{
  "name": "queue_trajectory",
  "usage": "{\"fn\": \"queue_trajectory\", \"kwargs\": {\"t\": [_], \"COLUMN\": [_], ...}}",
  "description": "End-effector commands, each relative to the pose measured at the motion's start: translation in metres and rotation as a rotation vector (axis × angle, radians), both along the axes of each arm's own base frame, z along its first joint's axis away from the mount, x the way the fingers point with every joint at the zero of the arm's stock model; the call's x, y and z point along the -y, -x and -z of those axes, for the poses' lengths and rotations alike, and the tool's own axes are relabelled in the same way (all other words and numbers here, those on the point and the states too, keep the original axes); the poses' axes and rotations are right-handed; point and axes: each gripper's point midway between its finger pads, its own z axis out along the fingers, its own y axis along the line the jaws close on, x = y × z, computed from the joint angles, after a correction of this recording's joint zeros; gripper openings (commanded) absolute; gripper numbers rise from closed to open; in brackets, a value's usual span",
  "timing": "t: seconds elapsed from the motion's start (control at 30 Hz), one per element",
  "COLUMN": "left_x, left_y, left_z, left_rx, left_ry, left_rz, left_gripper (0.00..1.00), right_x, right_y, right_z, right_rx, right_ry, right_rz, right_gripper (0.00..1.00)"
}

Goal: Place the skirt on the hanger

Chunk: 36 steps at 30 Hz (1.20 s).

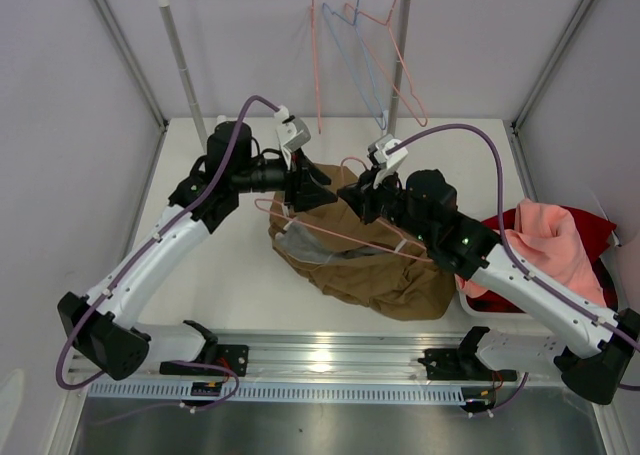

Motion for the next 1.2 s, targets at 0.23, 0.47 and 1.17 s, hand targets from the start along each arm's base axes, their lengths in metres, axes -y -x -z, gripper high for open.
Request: {"fn": "queue_trajectory", "kwargs": {"t": [0.23,0.47,1.17], "left_x": [0.001,0.005,0.016], "left_y": [-0.007,-0.005,0.0], "left_z": [0.022,0.033,0.039], "left_rx": [0.027,-0.004,-0.019], "left_ry": [-0.073,-0.046,-0.02], "left_rz": [0.053,0.063,0.135], "left_gripper": [0.54,0.52,0.42], "right_x": [0.003,0.005,0.008], "right_y": [0.003,0.002,-0.001], "right_z": [-0.047,-0.049,-0.05], "right_rx": [0.068,0.068,0.067], "right_ry": [-0.085,-0.083,-0.078], "right_rz": [-0.013,-0.008,0.002], "right_gripper": [0.0,0.0,0.0]}}
